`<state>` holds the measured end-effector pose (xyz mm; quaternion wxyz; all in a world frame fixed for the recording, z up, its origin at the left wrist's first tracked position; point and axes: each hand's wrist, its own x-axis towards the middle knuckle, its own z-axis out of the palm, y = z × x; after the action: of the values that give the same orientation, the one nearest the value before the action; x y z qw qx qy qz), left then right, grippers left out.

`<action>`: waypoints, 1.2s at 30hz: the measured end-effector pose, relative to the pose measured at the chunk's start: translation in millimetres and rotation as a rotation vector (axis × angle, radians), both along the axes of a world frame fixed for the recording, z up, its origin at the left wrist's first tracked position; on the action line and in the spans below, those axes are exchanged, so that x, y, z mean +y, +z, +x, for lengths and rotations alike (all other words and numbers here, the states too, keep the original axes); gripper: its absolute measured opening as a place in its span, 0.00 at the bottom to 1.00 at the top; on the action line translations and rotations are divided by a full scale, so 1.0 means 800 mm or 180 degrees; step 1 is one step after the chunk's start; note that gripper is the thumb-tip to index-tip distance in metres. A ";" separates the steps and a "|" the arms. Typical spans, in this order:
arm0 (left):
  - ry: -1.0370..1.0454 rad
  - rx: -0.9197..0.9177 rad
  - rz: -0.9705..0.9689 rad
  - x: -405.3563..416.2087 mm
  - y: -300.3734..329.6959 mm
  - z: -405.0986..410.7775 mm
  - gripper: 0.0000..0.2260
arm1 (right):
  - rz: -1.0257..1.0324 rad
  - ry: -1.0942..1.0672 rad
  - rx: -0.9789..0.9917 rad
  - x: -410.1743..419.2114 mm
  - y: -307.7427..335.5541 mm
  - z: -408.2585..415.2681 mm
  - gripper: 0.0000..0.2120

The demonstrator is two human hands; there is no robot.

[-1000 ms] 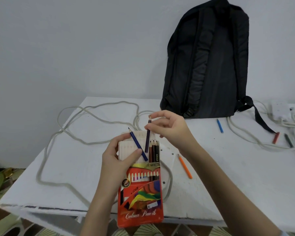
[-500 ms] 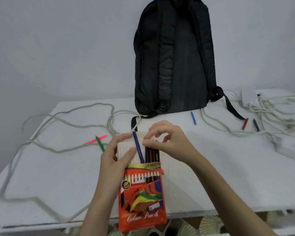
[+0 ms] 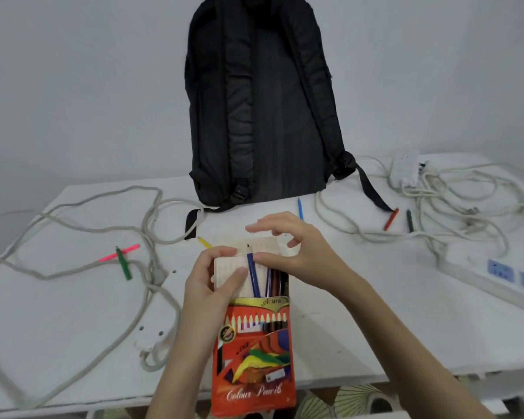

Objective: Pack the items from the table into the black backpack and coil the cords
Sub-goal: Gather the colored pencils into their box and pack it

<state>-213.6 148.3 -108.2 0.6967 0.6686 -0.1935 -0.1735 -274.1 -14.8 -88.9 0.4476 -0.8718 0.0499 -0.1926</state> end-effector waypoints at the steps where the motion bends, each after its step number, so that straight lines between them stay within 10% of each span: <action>1: 0.0043 0.0051 -0.0011 -0.005 -0.001 -0.004 0.09 | -0.0025 0.0061 0.0054 -0.005 -0.002 -0.003 0.12; 12: 0.0609 0.0104 0.0097 -0.051 -0.020 -0.044 0.13 | 0.0354 -0.0557 0.0065 -0.079 -0.031 0.021 0.11; 17: 0.0749 0.0114 0.0217 -0.064 -0.027 -0.043 0.13 | -0.0957 -0.0493 0.1233 -0.126 -0.084 0.070 0.23; 23: 0.0843 0.0307 0.0046 -0.073 -0.026 -0.040 0.04 | -0.1748 -0.0935 0.1204 -0.152 -0.097 0.075 0.09; 36: 0.0470 0.0433 -0.0097 -0.100 -0.019 -0.051 0.16 | 0.1472 -0.0401 0.0019 -0.108 0.014 -0.004 0.21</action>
<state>-254.6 68.5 -123.4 0.7293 0.6570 -0.0985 -0.1637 -276.9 -100.8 -77.6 0.6223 -0.7419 0.1483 -0.2010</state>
